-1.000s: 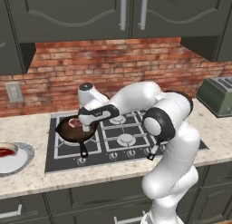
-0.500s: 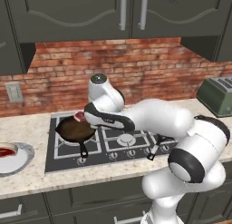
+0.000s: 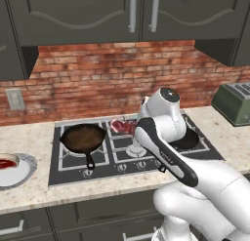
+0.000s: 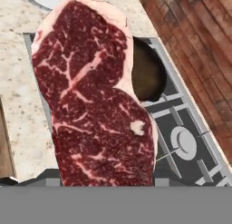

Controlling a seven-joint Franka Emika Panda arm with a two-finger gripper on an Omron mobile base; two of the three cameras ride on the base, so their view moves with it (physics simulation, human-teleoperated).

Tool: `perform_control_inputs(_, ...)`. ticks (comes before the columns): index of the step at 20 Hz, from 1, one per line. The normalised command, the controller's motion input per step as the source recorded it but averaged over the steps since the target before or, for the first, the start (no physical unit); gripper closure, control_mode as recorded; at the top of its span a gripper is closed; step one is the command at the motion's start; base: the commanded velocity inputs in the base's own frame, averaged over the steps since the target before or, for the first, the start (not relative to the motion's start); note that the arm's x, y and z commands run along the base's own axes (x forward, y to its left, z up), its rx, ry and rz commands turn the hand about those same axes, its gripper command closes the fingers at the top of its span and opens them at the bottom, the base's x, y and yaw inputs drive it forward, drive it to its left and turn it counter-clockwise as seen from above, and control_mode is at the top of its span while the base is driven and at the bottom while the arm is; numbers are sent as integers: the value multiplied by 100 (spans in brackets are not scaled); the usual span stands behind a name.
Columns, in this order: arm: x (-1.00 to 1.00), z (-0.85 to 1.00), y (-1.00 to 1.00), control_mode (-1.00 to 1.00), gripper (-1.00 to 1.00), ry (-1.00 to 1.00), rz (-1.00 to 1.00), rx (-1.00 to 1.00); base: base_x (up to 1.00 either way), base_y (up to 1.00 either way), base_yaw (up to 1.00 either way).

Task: Place one of the steaks on the plate and the other in the bowl. Then place the bowl in the fridge.

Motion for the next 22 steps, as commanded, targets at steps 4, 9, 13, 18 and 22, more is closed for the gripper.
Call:
perform_control_inputs(4,-77,11,-82,-100,100,1,0,2,0,0,0)
perform_control_inputs(9,-63,1,-59,-100,100,0,0,0,0,0,0)
perform_control_inputs(13,-44,0,-29,-100,100,0,0,0,0,0,0)
perform_control_inputs(18,-15,0,-6,100,100,0,0,0,-44,-8,0)
perform_control_inputs(22,0,0,0,100,100,0,0,0,-99,-3,0)
